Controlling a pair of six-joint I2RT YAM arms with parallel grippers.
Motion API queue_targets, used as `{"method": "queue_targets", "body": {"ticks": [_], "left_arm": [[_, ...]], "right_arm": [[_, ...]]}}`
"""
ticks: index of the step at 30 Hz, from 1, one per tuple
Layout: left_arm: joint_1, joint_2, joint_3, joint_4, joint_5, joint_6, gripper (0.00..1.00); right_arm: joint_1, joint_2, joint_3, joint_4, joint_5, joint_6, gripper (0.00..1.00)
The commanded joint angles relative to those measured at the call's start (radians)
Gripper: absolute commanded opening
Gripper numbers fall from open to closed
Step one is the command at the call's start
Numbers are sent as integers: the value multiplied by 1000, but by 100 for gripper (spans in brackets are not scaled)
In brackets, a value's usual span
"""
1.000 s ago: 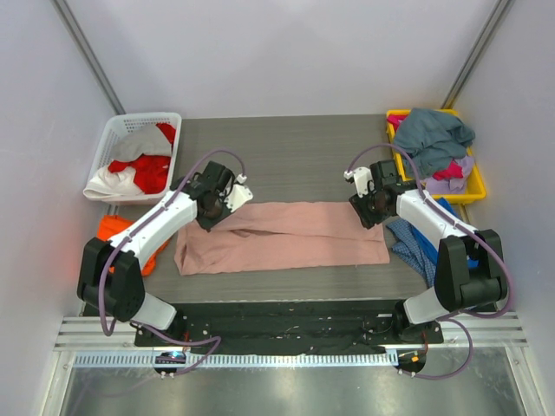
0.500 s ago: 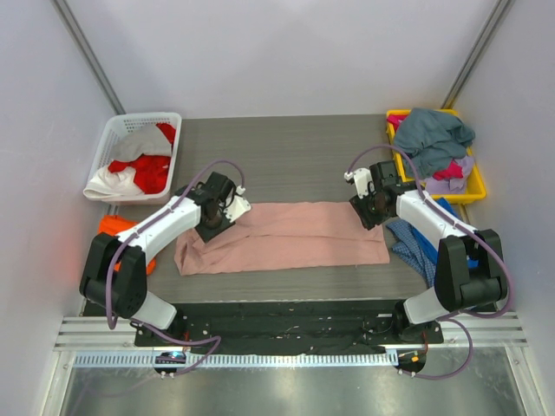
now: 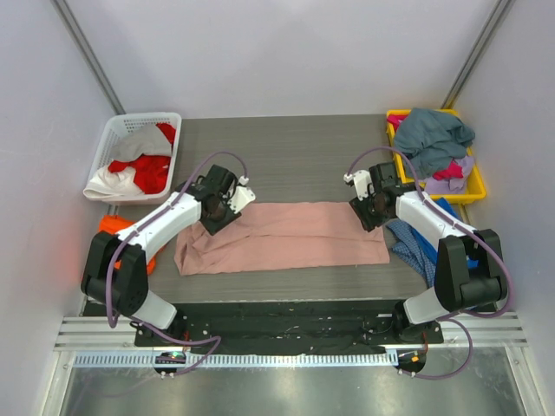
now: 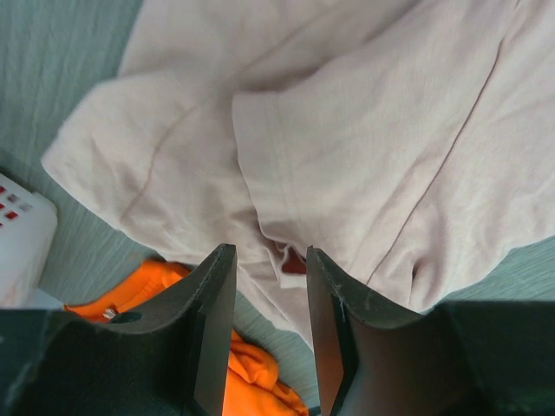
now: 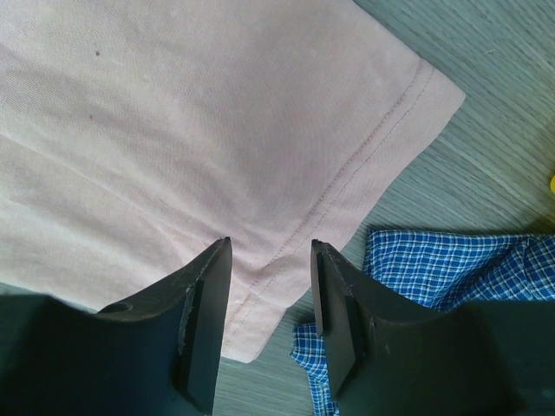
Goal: Fold and stack the t-shirts
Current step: Fold the other side of the tshirt into a rectangle
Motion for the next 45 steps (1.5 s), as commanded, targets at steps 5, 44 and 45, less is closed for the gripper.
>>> {"method": "queue_targets", "body": {"ticks": [5, 44, 45], "left_arm": [[-4, 45, 95, 85, 127, -13, 46], [140, 287, 245, -55, 366, 141, 47], [139, 298, 247, -60, 368, 143, 47]], "right_arm": [[7, -21, -9, 27, 6, 8, 48], [10, -75, -67, 37, 40, -12, 48], [8, -77, -68, 37, 40, -12, 48]]}}
